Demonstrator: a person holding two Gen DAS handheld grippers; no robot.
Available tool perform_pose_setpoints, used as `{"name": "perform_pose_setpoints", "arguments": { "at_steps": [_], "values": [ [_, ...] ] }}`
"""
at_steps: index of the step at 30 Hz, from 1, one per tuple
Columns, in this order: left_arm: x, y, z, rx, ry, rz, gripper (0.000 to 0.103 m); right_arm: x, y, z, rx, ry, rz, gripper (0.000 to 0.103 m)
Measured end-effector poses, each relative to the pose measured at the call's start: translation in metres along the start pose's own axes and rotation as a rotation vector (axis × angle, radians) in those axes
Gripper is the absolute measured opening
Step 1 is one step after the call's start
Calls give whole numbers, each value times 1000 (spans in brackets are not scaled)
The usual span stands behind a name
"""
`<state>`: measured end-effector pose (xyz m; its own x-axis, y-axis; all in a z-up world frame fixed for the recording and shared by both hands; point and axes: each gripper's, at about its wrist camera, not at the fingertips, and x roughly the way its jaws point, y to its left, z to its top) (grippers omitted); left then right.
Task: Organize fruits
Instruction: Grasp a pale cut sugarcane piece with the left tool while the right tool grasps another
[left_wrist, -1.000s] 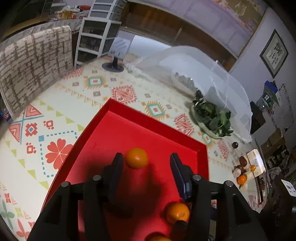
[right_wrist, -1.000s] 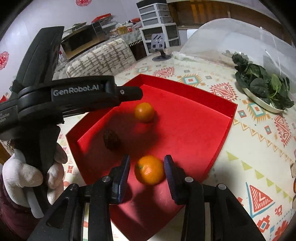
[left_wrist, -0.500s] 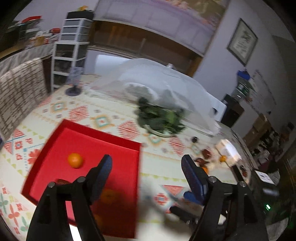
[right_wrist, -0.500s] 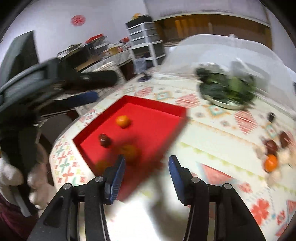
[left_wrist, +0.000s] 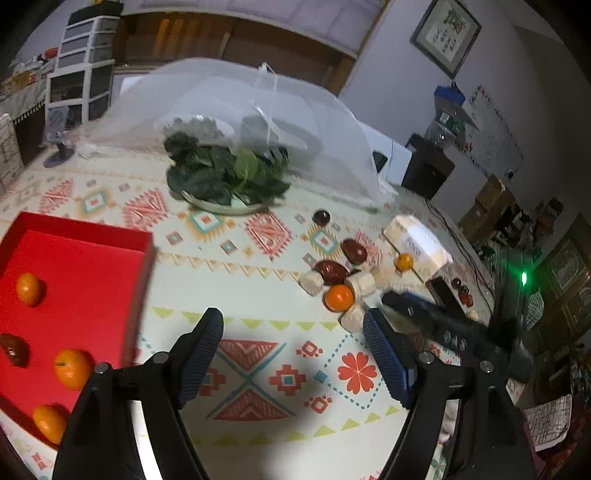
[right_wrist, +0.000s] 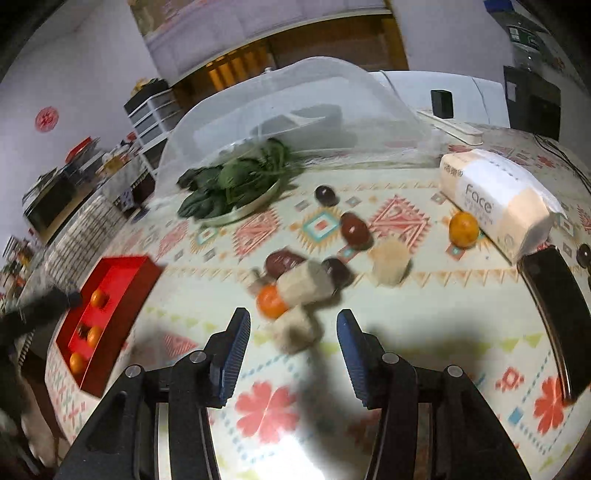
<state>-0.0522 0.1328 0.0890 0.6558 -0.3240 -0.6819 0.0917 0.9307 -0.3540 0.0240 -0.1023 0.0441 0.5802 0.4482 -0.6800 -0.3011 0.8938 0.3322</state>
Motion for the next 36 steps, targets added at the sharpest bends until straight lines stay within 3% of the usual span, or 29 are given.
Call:
{"name": "perform_pose_setpoints", "arguments": {
  "at_steps": [8, 10, 14, 22, 32, 33, 35, 36],
  "values": [
    [26, -8, -8, 55, 43, 11, 78, 47, 0, 12, -41, 56, -53, 58],
    [32, -12, -10, 70, 55, 8, 78, 54, -8, 10, -7, 79, -29, 47],
    [45, -29, -15, 133, 77, -4, 78, 45, -21, 6, 34, 69, -18, 40],
    [89, -84, -28, 306, 110, -19, 78, 8, -53, -7, 142, -8, 52, 40],
    [150, -104, -24, 295, 143, 57, 74, 3, -82, -6, 249, -20, 115, 40],
    [153, -107, -26, 302, 143, 70, 71, 3, -82, -6, 251, -18, 118, 40],
    [156, -111, -28, 323, 134, 109, 39, 3, -81, -6, 246, -18, 119, 40],
    [157, -111, -27, 322, 137, 102, 38, 2, -80, -7, 241, -19, 118, 40]
  ]
}}
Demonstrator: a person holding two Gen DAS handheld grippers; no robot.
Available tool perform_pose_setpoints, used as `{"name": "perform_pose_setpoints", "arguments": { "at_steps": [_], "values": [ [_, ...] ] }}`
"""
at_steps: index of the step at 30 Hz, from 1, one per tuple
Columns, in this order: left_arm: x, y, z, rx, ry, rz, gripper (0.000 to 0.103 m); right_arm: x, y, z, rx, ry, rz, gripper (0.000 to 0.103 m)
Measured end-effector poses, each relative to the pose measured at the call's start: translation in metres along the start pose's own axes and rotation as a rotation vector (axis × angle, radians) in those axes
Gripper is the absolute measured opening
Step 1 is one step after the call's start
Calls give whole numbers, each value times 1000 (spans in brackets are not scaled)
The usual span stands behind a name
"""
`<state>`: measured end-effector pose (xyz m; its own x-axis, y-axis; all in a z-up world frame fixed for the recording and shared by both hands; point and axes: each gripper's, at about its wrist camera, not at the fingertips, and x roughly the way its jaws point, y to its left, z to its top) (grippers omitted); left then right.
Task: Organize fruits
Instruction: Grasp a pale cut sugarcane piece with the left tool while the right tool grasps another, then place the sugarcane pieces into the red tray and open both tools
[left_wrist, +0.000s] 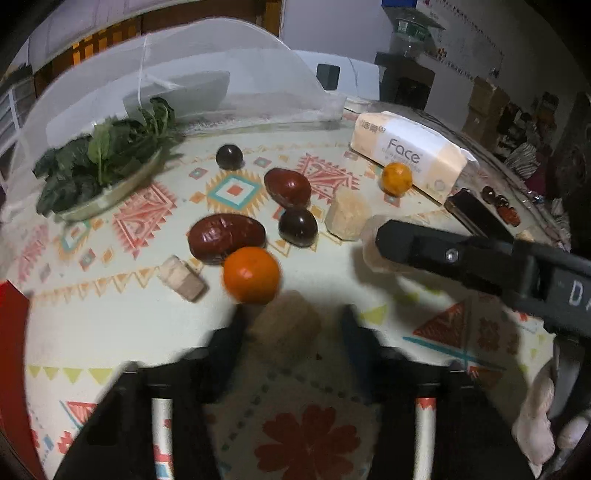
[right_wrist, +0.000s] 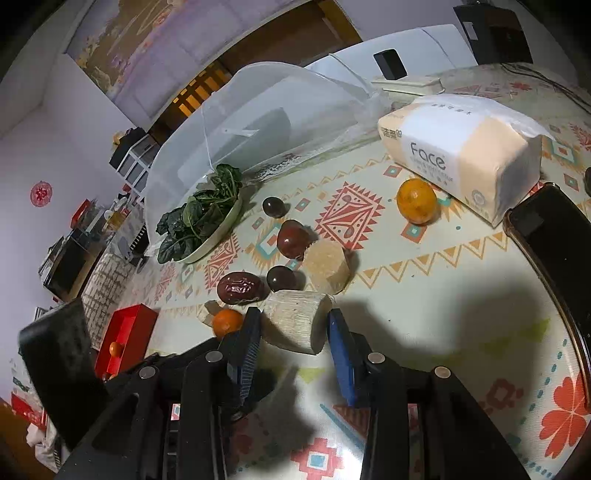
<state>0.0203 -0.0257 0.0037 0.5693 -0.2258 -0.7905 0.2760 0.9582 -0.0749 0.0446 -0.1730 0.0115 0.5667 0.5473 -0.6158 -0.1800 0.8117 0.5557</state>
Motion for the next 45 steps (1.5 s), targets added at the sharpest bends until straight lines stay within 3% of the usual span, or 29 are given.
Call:
{"name": "perform_pose_setpoints", "arguments": {
  "at_steps": [6, 11, 15, 21, 26, 32, 39, 45],
  "values": [
    [-11, 7, -5, -50, -15, -21, 38, 0, 1, -1, -13, -2, -8, 40],
    [-46, 24, -16, -108, -59, -38, 38, 3, 0, -2, -12, -2, -6, 40],
    [-87, 59, -33, -186, -110, -30, 38, 2, 4, -4, -33, -11, -15, 40],
    [-152, 135, -71, -348, -192, 46, 38, 3, 25, -10, -87, -17, -27, 40],
    [-192, 197, -110, -497, -253, 134, 38, 4, 67, -24, -114, 27, 37, 40],
    [-213, 261, -154, -663, -286, 208, 38, 21, 157, -49, -238, 99, 138, 40],
    [-221, 291, -173, -695, -297, 269, 38, 63, 255, -88, -379, 206, 238, 40],
    [-214, 317, -179, -724, -289, 267, 38, 108, 302, -113, -455, 273, 236, 40]
  ]
}}
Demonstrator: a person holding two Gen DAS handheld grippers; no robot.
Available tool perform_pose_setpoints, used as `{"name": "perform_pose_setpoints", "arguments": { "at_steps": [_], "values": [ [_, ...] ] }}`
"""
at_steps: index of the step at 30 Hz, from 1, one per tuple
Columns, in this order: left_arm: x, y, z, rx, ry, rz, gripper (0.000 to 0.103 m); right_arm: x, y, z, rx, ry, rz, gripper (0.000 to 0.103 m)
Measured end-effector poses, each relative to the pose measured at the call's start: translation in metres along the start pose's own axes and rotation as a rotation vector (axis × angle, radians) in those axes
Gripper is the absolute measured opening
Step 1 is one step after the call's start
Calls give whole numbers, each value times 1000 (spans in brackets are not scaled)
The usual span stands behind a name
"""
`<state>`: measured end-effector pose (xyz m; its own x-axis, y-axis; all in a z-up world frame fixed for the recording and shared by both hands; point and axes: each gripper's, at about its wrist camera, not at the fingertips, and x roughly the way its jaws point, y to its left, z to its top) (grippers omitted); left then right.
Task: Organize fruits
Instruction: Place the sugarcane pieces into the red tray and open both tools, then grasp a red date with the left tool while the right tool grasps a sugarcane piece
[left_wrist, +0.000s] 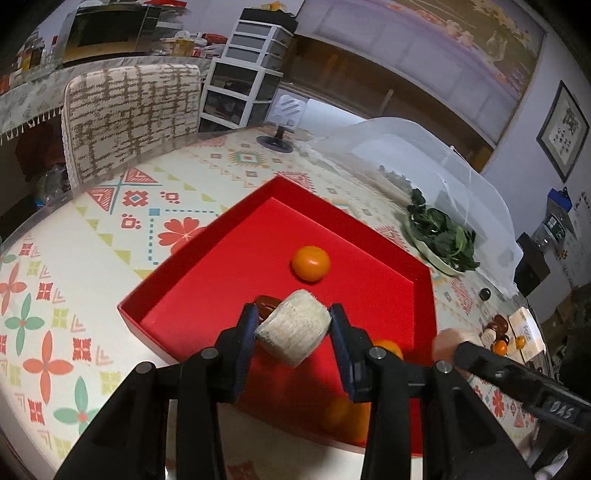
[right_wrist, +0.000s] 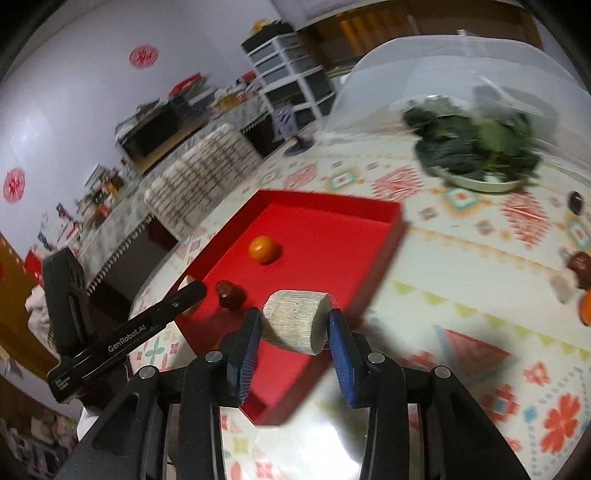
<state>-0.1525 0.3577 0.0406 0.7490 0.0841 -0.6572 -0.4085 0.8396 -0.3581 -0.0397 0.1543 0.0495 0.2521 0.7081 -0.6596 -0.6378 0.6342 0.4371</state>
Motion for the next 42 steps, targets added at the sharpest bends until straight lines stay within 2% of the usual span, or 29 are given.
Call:
{"name": "perform_pose_setpoints", "arguments": {
  "at_steps": [6, 14, 18, 25, 28, 37, 42],
  "values": [
    [-1, 15, 3, -39, -3, -28, 40, 40, 12, 11, -23, 51, -30, 40],
    [-21, 15, 10, -39, -46, -50, 61, 60, 18, 21, -44, 48, -67, 41],
    [-31, 9, 10, -31, -62, -60, 64, 51, 19, 22, -44, 26, -68, 43],
    [-51, -16, 8, 5, -84, -89, 72, -2, -4, 12, -35, -54, -101, 51],
    [-58, -34, 6, 33, -84, -117, 78, -37, -31, -1, -17, -92, -143, 55],
    [-52, -129, -19, 164, -5, -264, 84, -174, -171, -54, 224, -228, -369, 57],
    [-26, -190, -36, 246, 73, -319, 84, -214, -228, -70, 326, -253, -436, 57]
  ]
}}
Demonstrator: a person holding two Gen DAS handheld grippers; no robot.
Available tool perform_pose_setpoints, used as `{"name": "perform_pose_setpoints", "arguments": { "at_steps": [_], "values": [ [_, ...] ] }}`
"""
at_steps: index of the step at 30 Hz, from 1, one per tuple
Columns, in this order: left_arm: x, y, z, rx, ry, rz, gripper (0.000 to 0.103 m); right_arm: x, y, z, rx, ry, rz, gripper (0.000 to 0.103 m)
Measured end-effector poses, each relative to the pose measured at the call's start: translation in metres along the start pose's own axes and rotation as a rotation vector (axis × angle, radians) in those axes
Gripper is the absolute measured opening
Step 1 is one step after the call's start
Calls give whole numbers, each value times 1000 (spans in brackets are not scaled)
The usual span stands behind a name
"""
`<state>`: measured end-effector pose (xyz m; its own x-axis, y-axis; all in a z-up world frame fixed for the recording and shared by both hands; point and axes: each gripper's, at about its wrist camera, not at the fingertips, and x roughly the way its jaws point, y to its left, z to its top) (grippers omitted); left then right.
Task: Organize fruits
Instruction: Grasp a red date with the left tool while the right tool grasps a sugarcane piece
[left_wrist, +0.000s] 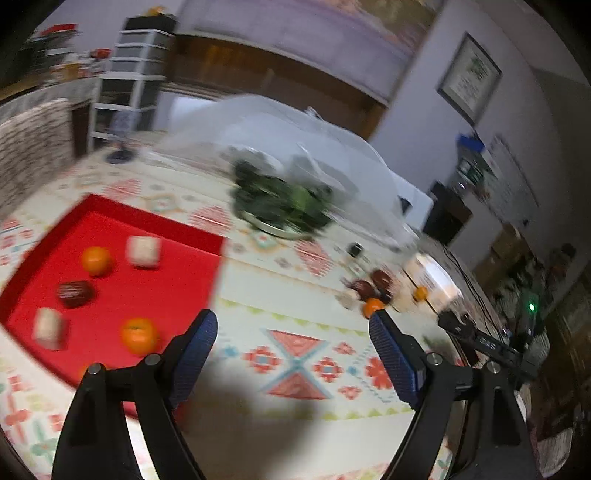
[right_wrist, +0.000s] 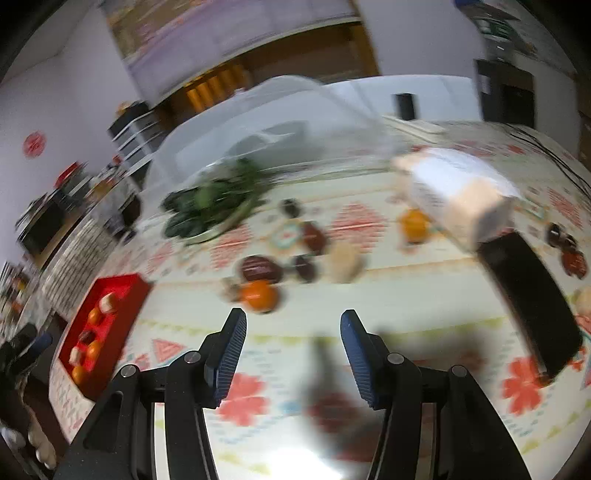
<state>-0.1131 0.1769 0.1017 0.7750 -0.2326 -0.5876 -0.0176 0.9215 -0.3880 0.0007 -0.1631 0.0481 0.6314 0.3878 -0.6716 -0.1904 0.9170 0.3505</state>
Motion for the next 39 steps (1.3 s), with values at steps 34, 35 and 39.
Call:
{"name": "perform_pose_setpoints", "arguments": {
  "at_steps": [34, 35, 39],
  "values": [
    [249, -117, 8, 408, 382, -83, 45, 94, -32, 34, 64, 98, 4, 36],
    [245, -119, 4, 421, 389, -89, 44, 93, -32, 34, 65, 99, 6, 36],
    [228, -129, -3, 503, 358, -69, 44, 93, -30, 33, 67, 103, 12, 36]
  ]
}}
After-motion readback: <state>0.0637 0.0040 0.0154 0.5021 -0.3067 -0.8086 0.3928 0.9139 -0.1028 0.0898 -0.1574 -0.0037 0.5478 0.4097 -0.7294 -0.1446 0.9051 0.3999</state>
